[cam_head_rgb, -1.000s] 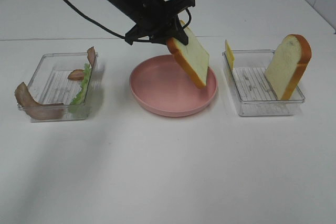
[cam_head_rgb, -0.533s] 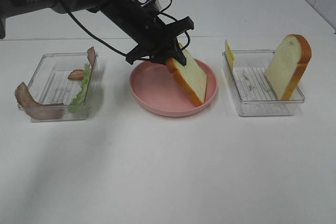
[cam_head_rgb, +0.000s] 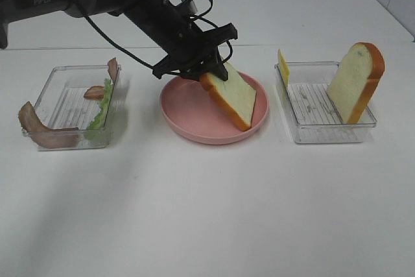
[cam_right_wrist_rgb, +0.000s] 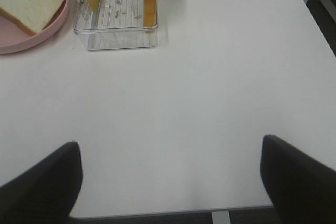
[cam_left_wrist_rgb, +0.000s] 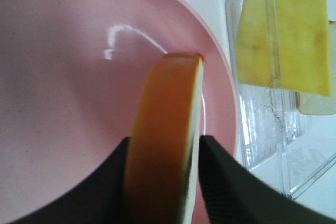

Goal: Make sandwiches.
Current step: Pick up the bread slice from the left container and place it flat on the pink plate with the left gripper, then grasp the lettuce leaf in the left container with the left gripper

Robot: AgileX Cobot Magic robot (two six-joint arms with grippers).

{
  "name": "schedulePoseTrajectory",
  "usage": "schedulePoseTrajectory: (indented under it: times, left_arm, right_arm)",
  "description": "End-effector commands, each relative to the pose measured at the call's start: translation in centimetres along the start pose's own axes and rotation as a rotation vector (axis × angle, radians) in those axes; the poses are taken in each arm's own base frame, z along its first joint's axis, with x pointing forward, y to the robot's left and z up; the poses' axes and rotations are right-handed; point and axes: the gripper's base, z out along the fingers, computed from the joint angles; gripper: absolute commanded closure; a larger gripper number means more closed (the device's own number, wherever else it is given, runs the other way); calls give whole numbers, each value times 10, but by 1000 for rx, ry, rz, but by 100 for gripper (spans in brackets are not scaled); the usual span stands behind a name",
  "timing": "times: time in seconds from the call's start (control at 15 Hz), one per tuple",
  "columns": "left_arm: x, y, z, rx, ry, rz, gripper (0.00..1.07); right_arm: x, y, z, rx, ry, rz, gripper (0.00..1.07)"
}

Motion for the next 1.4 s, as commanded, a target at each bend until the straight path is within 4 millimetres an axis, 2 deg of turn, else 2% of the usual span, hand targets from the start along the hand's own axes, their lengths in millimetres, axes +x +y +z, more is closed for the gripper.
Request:
schedulePoseTrajectory:
  times: [0.07,0.2,0.27,0.4,0.6,0.93,1.0,1.2,1.27,1.4]
  left_arm:
    - [2,1,7,-10,-4,-1,45]
    - [2,2,7,-21,-6,9,24]
    - [2,3,7,-28,-3,14,18]
    - [2,4,6,-44,0,28,13]
    - [-2,1,-4,-103,17,47,13]
    - [-15,-12,-39,-235,33,119,13]
    - [-20,-22,-61,-269,36,159,13]
    - [-25,-34,-85,-293,5,216,13]
    - [-27,-45,-104,-279,-35,233,13]
    - [-28,-51,-125,-281,-70,256,13]
  right_arm:
    - [2,0,-4,1,-31,-3,18]
    - [2,0,-4,1,-31,-3,18]
    - [2,0,-4,1,-31,-3,18]
    - [2,0,-4,1,-31,-3,18]
    - [2,0,-4,1,-31,-3,18]
    - [2,0,-4,1,-31,-3,18]
    - [2,0,-4,1,-31,-3,18]
    - [2,0,-4,1,-31,-3,18]
    - [2,0,-4,1,-31,-3,18]
    - [2,0,-4,1,-31,-3,18]
